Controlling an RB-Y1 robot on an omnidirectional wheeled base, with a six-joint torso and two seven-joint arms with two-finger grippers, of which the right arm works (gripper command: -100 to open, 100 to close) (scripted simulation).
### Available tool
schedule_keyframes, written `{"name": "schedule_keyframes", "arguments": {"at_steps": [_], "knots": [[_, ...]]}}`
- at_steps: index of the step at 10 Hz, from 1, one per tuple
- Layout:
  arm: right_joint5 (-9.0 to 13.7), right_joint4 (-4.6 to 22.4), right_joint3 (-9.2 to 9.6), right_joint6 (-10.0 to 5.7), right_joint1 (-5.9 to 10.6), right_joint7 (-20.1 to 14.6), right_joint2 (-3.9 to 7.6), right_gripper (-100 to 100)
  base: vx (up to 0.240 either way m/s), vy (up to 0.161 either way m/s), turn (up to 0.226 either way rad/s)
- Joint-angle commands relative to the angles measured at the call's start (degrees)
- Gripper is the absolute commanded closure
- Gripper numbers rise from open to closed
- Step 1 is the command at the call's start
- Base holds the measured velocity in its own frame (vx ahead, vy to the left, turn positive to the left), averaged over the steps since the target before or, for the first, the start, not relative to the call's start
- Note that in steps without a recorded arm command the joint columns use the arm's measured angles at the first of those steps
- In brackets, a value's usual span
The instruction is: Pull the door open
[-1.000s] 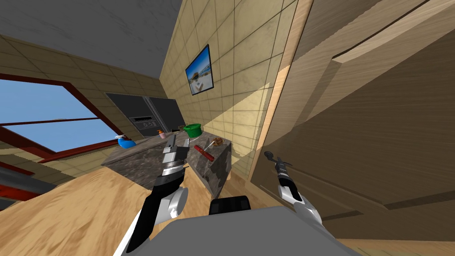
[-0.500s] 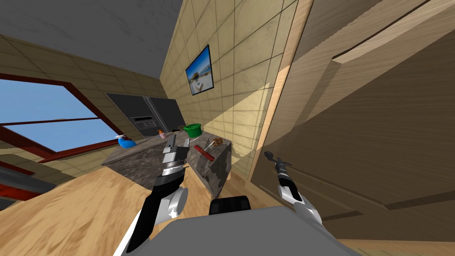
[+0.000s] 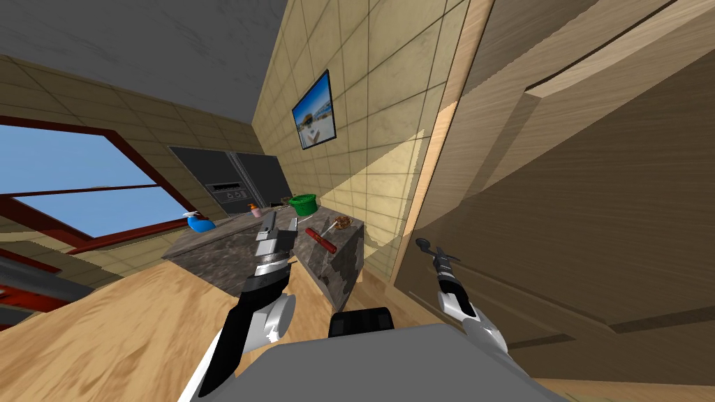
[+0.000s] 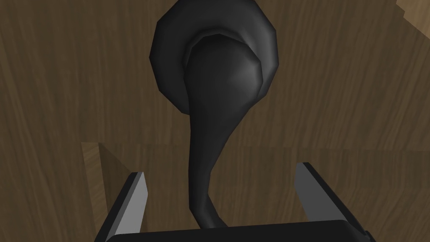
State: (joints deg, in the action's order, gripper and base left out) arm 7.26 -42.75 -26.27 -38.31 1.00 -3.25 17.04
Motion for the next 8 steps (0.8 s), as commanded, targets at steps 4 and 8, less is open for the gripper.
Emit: {"name": "schedule_keyframes", "arguments": {"at_steps": [4, 8], "knots": [[0.0, 0.0, 0.00, 0.01, -0.01, 0.0, 0.00, -100, -0.003, 0.004, -0.011], [0.1, 0.2, -0.22, 0.12, 0.32, 0.3, -0.13, -100, 0.003, -0.004, 0.011]]}}
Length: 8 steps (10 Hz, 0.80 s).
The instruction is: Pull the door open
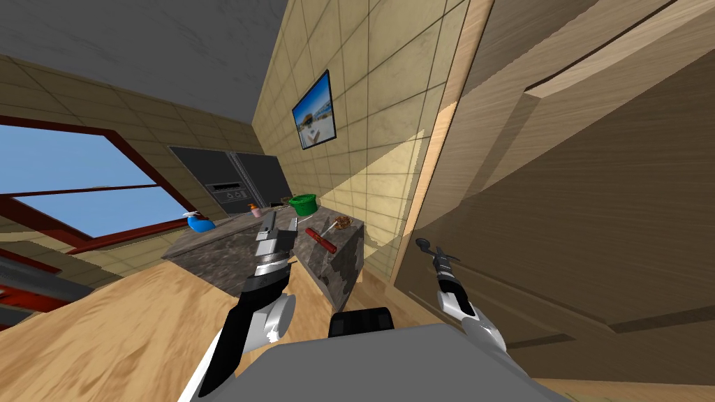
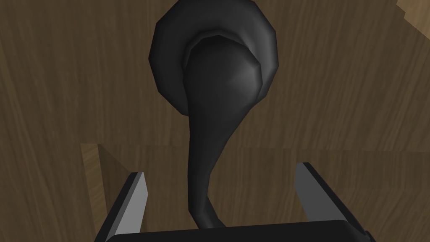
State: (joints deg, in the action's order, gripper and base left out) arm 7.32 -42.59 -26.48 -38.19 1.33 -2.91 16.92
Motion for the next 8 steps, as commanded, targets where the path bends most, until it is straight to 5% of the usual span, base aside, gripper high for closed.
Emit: {"name": "schedule_keyframes", "arguments": {"at_steps": [1, 8], "knots": [[0.0, 0.0, -0.01, 0.00, 0.00, 0.0, -0.01, -100, -0.004, 0.006, -0.016], [0.0, -0.1, -0.27, 0.03, 0.06, 0.3, -0.23, -100, 0.001, -0.002, 0.005]]}}
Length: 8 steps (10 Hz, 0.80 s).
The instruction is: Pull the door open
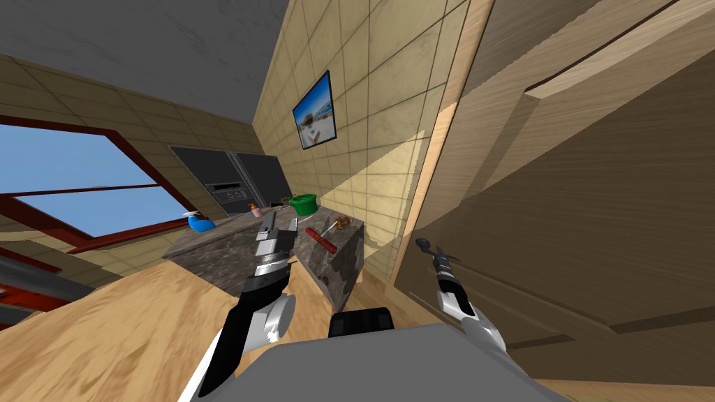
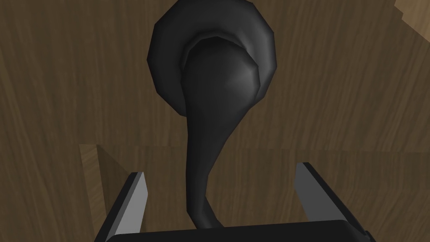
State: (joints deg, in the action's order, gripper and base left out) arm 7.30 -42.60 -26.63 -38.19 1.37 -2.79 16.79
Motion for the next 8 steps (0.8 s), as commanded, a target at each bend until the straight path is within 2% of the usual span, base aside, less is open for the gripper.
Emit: {"name": "schedule_keyframes", "arguments": {"at_steps": [1, 8], "knots": [[0.0, -0.1, -0.12, 0.02, 0.02, 0.1, -0.10, -100, 0.003, -0.004, 0.011], [0.0, -0.1, -0.12, 0.02, 0.02, 0.1, -0.10, -100, 0.000, 0.000, 0.001]]}}
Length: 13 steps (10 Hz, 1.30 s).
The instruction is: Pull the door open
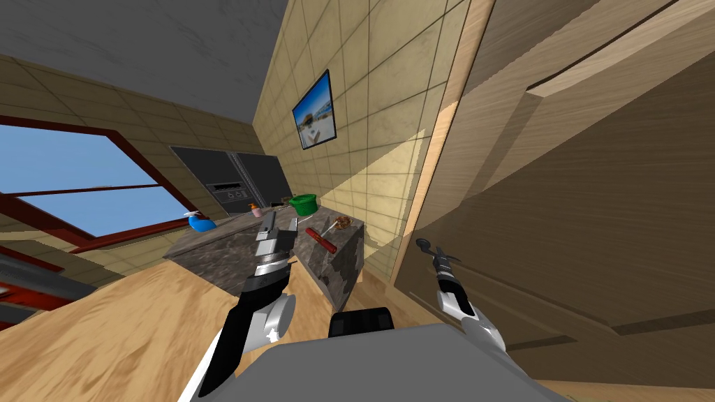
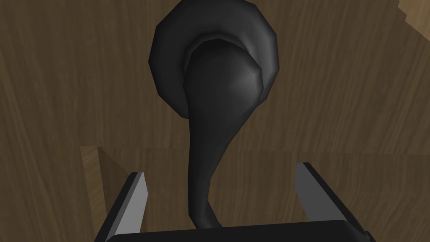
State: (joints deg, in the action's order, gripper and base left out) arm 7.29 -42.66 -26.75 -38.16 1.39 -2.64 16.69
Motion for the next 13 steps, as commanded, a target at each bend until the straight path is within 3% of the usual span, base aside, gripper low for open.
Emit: {"name": "schedule_keyframes", "arguments": {"at_steps": [1, 2, 11, 13], "knots": [[0.0, 0.0, 0.00, 0.00, 0.00, 0.0, 0.00, -100, 0.000, 0.000, 0.000], [0.2, 0.6, 0.03, -0.31, -0.05, -0.3, 0.50, -100, 0.000, 0.000, 0.000], [0.2, 0.6, 0.03, -0.31, -0.05, -0.3, 0.50, -100, 0.000, 0.000, 0.001], [2.2, 0.2, 2.65, -0.44, -0.39, 0.2, 1.09, -100, -0.015, 0.022, -0.063]]}}
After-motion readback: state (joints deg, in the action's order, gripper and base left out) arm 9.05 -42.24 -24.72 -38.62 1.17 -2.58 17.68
